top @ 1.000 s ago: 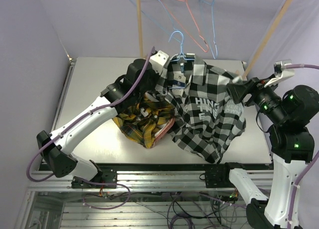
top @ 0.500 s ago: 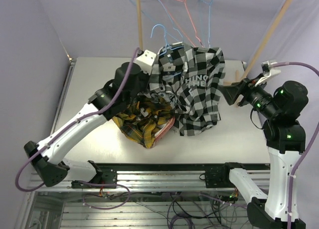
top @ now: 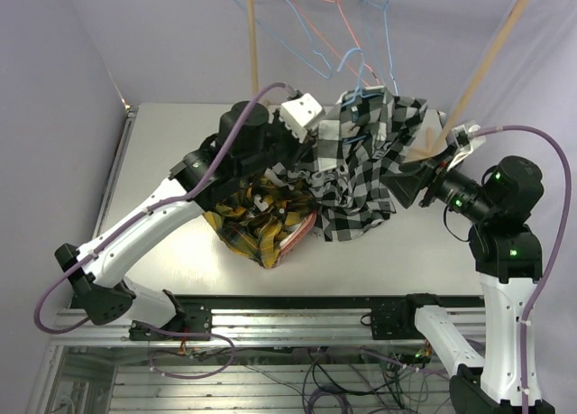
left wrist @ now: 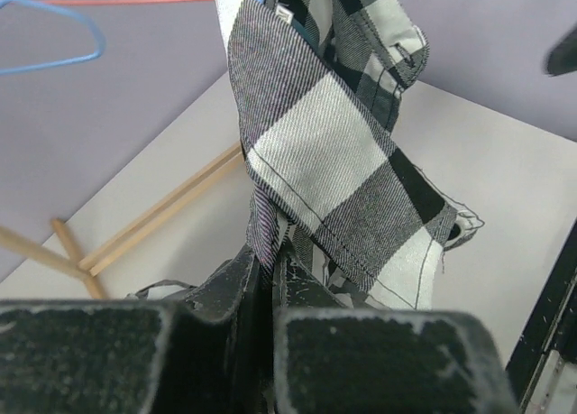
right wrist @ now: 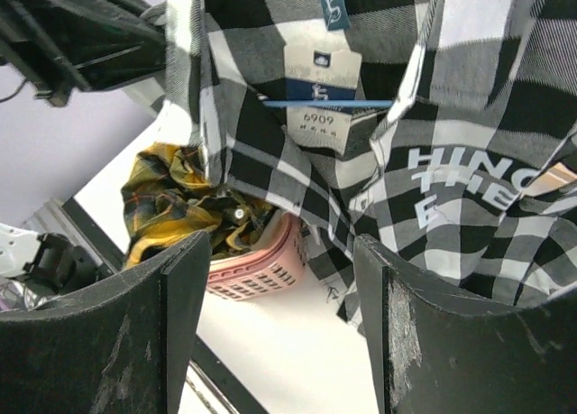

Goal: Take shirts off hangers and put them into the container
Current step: Remove the shirt from the hanger.

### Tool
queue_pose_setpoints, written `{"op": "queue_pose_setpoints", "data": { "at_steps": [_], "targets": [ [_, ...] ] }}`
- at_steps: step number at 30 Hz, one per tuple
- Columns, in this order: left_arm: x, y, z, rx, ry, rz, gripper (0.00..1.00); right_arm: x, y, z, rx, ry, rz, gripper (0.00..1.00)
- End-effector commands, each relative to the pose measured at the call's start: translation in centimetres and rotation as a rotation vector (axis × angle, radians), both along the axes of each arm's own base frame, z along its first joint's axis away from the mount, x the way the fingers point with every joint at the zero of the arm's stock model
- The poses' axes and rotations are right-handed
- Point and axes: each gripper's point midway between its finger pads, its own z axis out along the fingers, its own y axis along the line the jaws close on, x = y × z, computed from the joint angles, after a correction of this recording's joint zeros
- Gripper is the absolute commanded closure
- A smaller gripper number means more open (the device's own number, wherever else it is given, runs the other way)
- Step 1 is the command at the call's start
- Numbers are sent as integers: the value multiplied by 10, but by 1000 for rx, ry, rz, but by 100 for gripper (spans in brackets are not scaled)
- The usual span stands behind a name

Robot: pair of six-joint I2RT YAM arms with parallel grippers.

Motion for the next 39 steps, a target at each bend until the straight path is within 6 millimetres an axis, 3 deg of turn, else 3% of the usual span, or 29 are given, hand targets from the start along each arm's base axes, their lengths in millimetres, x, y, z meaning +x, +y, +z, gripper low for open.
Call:
{"op": "queue_pose_setpoints", "data": {
  "at_steps": [1,7,13,19,22,26,31,33,39],
  "targets": [
    [-25,-21,45,-45,-95,-94,93,20,-8,-18,-25,14,-66,35],
    [-47,-26,68,-63,-145,-111,93,39,-16,-53,-47,81,-124,37],
    [-59,-27,78,-78,-164,-122,93,43,-20,-62,-38,73,-159,39],
    [-61,-29,77,-71,-167,-124,93,49,-33,-58,-32,55,-255,75],
    [-62,-27,73,-74,-165,-120,93,51,-39,-57,-29,44,-299,86],
    [-63,-21,71,-76,-168,-108,93,47,-27,-58,11,54,-234,83],
    [-64,-17,71,-74,-167,-102,93,36,-8,-49,67,28,-116,61],
    [-64,-17,71,-75,-166,-103,93,33,-3,-58,73,42,-81,54],
    [-65,-19,74,-79,-165,-116,93,27,4,-53,92,13,-26,49]
  ]
}}
